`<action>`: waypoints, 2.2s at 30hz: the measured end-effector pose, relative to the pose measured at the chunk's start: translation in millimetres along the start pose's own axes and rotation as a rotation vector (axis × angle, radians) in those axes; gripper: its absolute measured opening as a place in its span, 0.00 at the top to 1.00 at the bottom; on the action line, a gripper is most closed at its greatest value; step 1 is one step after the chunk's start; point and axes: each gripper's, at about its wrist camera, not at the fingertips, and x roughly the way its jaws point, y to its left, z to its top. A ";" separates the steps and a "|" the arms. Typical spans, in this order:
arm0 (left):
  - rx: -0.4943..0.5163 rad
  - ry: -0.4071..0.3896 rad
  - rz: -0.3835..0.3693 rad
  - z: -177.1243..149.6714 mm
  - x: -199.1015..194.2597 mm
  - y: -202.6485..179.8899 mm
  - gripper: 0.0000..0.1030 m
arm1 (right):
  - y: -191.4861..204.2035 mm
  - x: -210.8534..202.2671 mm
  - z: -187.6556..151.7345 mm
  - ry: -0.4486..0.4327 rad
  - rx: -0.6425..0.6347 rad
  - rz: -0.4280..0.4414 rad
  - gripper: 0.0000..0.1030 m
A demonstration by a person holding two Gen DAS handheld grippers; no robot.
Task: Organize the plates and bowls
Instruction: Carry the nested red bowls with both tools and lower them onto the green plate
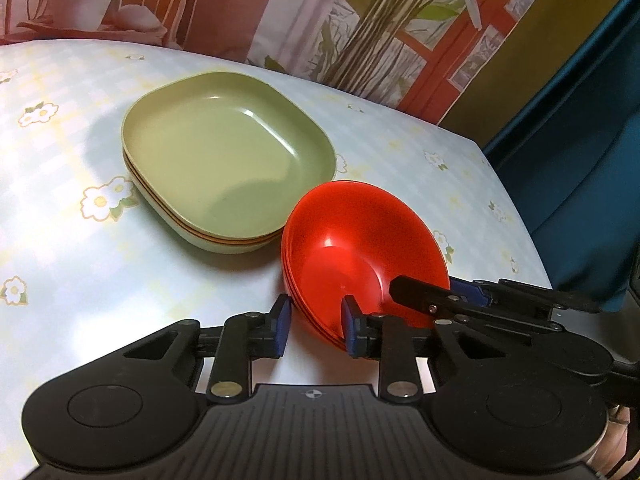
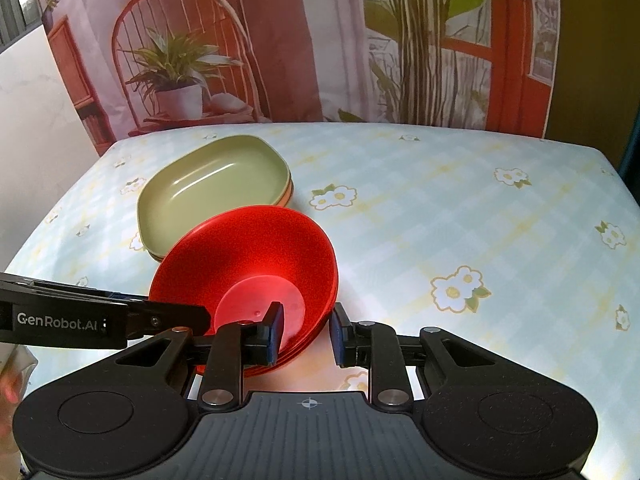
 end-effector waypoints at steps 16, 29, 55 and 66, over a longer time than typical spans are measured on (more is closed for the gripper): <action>0.041 -0.054 -0.021 1.8 -29.9 -7.9 0.74 | 4.5 -30.1 2.2 -0.060 0.012 0.005 0.83; 0.026 -0.126 0.003 34.0 -50.2 6.7 0.74 | 24.5 -31.4 50.1 -0.091 -0.037 0.039 0.83; -0.024 -0.114 0.060 69.5 -37.6 43.6 0.74 | 52.5 37.0 97.9 -0.034 -0.059 0.083 0.83; -0.038 -0.095 0.066 71.2 -29.4 47.0 0.74 | 52.4 49.0 95.9 -0.009 -0.039 0.086 0.83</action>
